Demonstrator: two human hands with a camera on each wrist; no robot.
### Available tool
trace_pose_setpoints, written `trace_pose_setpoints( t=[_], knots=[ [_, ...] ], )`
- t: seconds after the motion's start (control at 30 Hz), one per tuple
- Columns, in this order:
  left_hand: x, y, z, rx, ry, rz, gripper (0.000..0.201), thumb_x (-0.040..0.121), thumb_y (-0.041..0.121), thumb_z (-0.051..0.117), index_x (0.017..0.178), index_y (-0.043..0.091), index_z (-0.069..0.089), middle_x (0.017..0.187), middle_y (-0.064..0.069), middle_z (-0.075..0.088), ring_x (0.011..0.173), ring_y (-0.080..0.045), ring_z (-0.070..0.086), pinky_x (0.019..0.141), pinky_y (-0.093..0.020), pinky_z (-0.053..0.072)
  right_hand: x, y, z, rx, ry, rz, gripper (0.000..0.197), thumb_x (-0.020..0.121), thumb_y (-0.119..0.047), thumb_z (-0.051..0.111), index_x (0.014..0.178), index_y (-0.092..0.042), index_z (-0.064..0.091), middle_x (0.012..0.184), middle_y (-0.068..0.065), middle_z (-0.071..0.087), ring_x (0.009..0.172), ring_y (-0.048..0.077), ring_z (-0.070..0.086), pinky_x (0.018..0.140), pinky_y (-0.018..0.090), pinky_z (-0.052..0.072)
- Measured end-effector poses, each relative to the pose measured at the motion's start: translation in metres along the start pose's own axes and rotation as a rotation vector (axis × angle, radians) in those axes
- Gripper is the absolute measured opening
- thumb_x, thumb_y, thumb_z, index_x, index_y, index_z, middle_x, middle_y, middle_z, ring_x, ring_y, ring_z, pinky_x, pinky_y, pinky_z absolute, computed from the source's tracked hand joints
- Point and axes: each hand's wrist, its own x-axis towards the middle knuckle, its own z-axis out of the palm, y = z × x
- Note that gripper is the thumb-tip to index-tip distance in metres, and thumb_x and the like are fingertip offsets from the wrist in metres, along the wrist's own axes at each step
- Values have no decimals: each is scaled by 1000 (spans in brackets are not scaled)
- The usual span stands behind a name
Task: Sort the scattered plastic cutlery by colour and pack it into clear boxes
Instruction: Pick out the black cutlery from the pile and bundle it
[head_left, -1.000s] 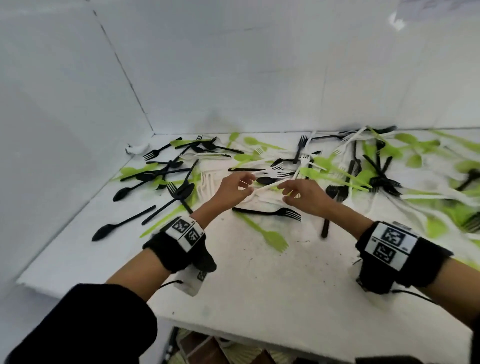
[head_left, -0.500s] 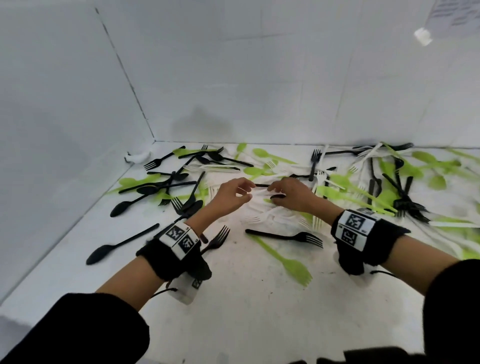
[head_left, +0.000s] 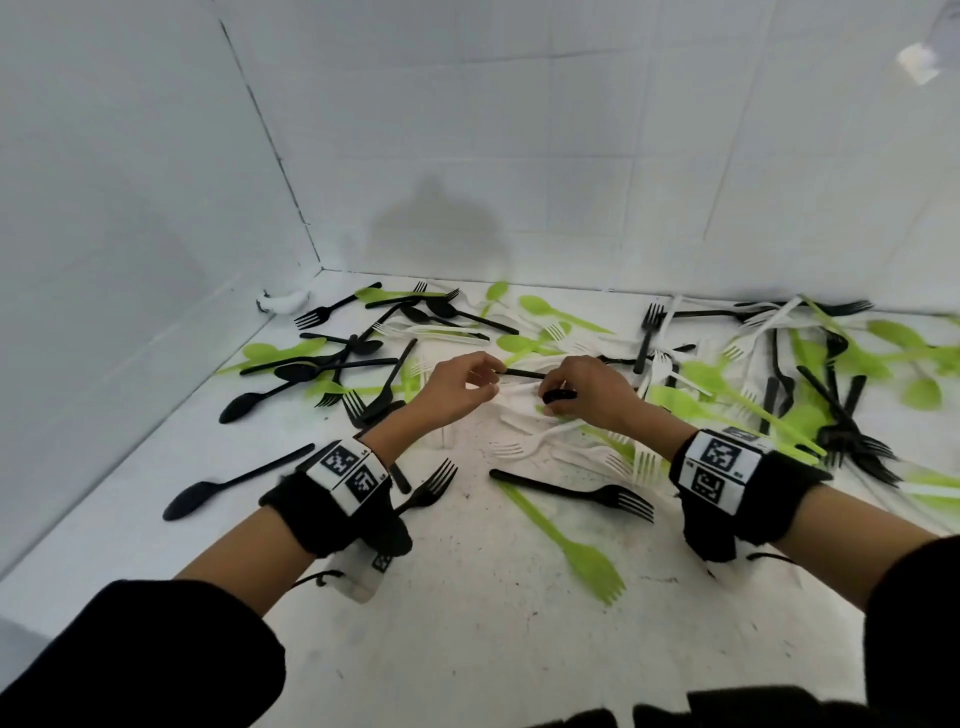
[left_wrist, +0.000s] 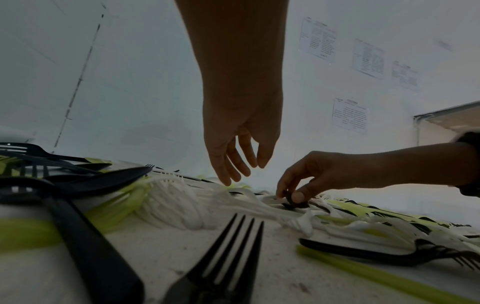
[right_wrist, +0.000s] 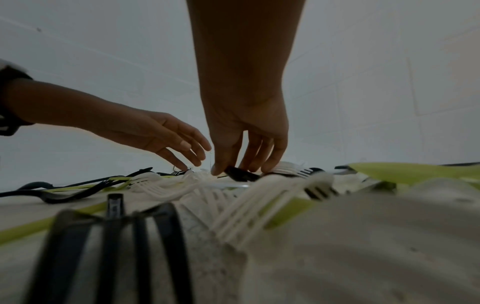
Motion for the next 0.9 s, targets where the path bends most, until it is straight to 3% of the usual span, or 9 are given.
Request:
trace_pose_setpoints(
  t=[0.1,0.23,0.33,0.4,0.47,0.57,0.63,0.73,0.9],
  knots=[
    [-2,2,2,24,-10,13,24,87,6,61,111,6,62,104,-11,67,92,-11,58,74,0,38,-3,-3,1,72,28,-81,25,78,-21,73,102,-12,70,96,9,63,94,23,56,79,31,41],
    [-11,-1,-5,44,-12,14,23,88,6,60,111,7,62,104,-9,67,92,-11,59,81,-12,43,-4,-17,-7,153,104,-169,25,80,-24,72,102,-13,71,96,9,66,94,23,56,81,31,38],
    [-19,-4,-16,21,36,11,22,88,6,60,110,8,63,99,-4,66,93,-12,59,77,-6,42,-6,-36,-16,318,243,-203,24,80,-26,72,101,-15,71,93,5,66,91,19,58,82,31,43],
    [-28,-5,-25,15,81,15,21,87,5,60,108,9,63,96,-2,65,91,-11,60,77,-4,40,-6,-52,-21,442,299,-223,23,80,-24,72,102,-15,71,94,3,67,92,15,58,82,19,41],
    [-40,-8,-35,17,111,15,21,87,3,60,107,8,64,96,-4,65,90,-12,60,80,-7,41,-5,-70,-23,528,322,-254,23,81,-22,72,103,-16,71,96,1,67,91,13,60,81,13,42],
    [-59,-18,-52,53,153,0,21,85,0,60,106,5,64,101,-12,67,93,-17,61,85,-20,46,-2,-96,-22,632,334,-293,22,81,-22,72,102,-19,72,90,-10,64,84,4,60,81,19,47],
    [-72,-29,-63,129,167,2,21,84,-3,59,103,2,64,102,-14,65,92,-18,59,80,-18,45,0,-111,-19,621,330,-329,21,82,-22,70,103,-21,71,87,-18,61,83,-3,57,75,9,44],
    [-99,-54,-85,229,182,-28,21,84,-2,59,103,3,64,100,-10,63,91,-18,58,73,-7,39,5,-133,-8,542,291,-394,21,83,-23,69,104,-22,71,88,-8,60,86,3,56,73,11,42],
    [-144,-104,-128,315,231,-211,21,86,7,62,107,9,63,106,-10,61,99,-21,55,89,-31,43,21,-164,17,479,184,-440,22,83,-20,69,105,-20,71,88,8,56,74,5,50,67,8,37]
  ],
)
